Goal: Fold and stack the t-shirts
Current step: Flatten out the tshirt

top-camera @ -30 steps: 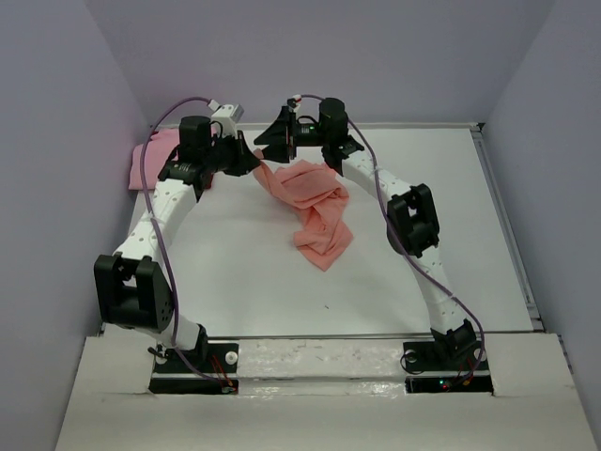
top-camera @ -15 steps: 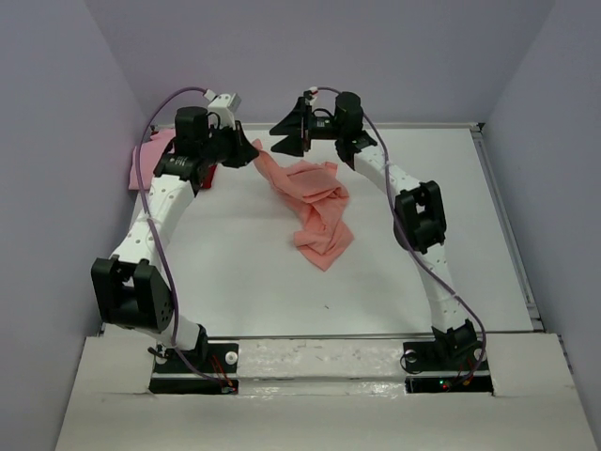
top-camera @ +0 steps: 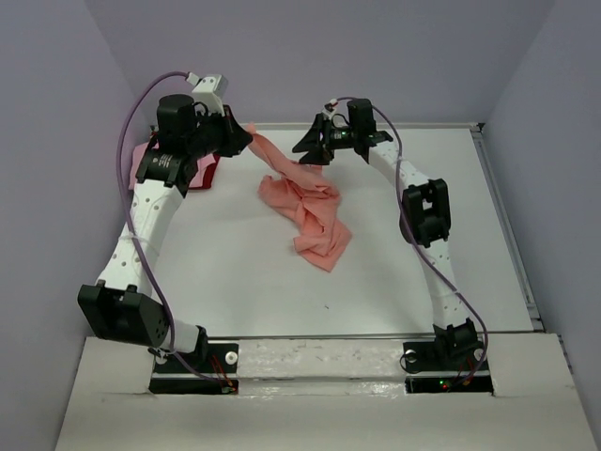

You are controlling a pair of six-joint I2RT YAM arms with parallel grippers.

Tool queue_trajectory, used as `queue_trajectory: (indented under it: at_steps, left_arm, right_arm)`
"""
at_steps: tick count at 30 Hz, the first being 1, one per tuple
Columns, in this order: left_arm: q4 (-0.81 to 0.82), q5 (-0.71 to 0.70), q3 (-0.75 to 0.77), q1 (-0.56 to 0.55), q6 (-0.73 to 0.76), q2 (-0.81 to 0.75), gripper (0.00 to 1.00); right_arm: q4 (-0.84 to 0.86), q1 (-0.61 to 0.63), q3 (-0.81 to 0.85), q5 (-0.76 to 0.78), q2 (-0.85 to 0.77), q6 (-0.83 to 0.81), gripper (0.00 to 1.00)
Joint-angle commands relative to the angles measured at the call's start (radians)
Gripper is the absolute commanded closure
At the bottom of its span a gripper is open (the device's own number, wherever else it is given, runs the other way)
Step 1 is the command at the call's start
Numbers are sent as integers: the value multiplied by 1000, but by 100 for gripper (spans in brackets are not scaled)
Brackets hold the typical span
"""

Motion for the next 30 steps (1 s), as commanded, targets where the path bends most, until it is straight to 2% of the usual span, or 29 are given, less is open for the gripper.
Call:
queue_trajectory:
  at_steps: [1,3,6,12,18,23,27,30]
  left_arm:
    - [31,-33,4,-3,-53,-57,100]
    - [44,-45,14,-3,-77,-63,100]
    - [45,-61,18,-3,-103,-69,100]
    - [84,-103,-10,-2,-229,-92,100]
    - [104,-108,14,-3,-327,-89,100]
    - [101,-94,170,-2,-405,-56,100]
    - [93,-56,382,0,-467,6,100]
    - [96,-38,477,0,-511,58,100]
  right_arm:
    - [-353,-4,49,121,-23,-322,29]
    - [-452,-4,43,256,-43,-426,29]
    - [-527,-13,40,329,-65,-509,29]
    - [-557,-31,17,432,-99,-526,29]
    - [-560,-53,-34,540,-207,-565,29]
    - [-526,-113,-146,606,-316,-566,28]
    - [-505,-113,-230,553,-364,-574,28]
    - [-491,-113,-290,492,-404,-568,28]
